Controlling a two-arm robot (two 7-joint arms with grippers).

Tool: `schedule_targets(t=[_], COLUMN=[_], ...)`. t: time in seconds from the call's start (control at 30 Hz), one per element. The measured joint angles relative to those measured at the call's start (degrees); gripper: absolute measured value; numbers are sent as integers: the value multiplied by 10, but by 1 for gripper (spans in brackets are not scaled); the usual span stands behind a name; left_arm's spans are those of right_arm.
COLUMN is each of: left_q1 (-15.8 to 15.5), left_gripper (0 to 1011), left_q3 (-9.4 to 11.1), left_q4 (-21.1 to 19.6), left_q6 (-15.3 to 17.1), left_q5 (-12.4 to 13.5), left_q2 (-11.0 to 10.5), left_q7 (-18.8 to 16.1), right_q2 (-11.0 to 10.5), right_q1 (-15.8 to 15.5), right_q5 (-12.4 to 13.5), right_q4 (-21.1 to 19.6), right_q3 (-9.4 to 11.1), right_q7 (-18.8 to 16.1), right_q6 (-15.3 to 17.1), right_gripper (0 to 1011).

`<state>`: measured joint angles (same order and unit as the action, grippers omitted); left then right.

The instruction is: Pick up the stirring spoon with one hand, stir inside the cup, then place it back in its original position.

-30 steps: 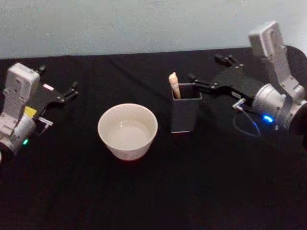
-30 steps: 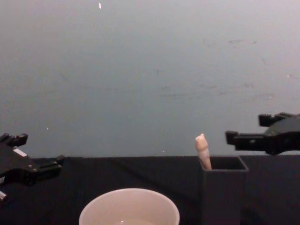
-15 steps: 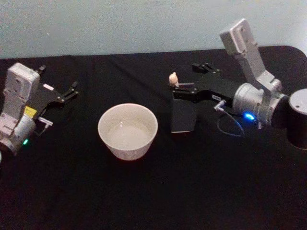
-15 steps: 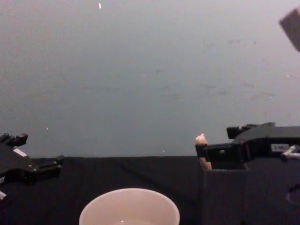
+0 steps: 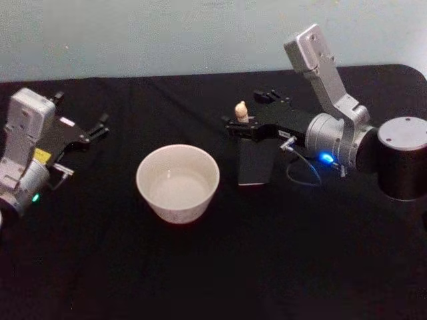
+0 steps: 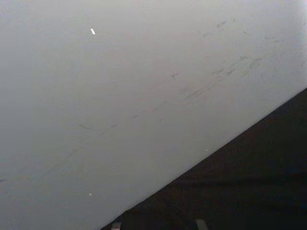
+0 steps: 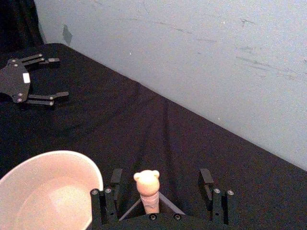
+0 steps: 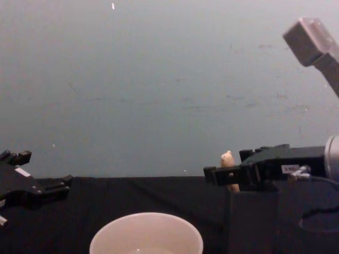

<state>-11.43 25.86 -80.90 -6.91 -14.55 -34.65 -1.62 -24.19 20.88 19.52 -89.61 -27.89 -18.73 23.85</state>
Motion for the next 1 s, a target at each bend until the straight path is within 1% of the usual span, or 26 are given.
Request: schedule_targets(t=[0.13, 0.4, 0.77, 1.0], left_q1=[0, 0, 0, 0], left_gripper=[1001, 1001, 1001, 1001], left_q3=[0, 0, 0, 0], left_q4=[0, 0, 0, 0], left_q6=[0, 0, 0, 0], left_q5=[0, 0, 0, 0], left_q2=[0, 0, 0, 0], left_q7=[0, 0, 0, 0], right_q2=[7, 13, 16, 15], right_q1=[2, 0, -5, -9], right_q5=[-5, -14, -25, -26], right_q4=[6, 7, 3, -1], right_q3=[1, 6, 13, 17], right_q7=[-4, -10, -19, -25], right_q6=[3, 5, 4, 4], right_gripper=[1000, 1000, 1000, 1002])
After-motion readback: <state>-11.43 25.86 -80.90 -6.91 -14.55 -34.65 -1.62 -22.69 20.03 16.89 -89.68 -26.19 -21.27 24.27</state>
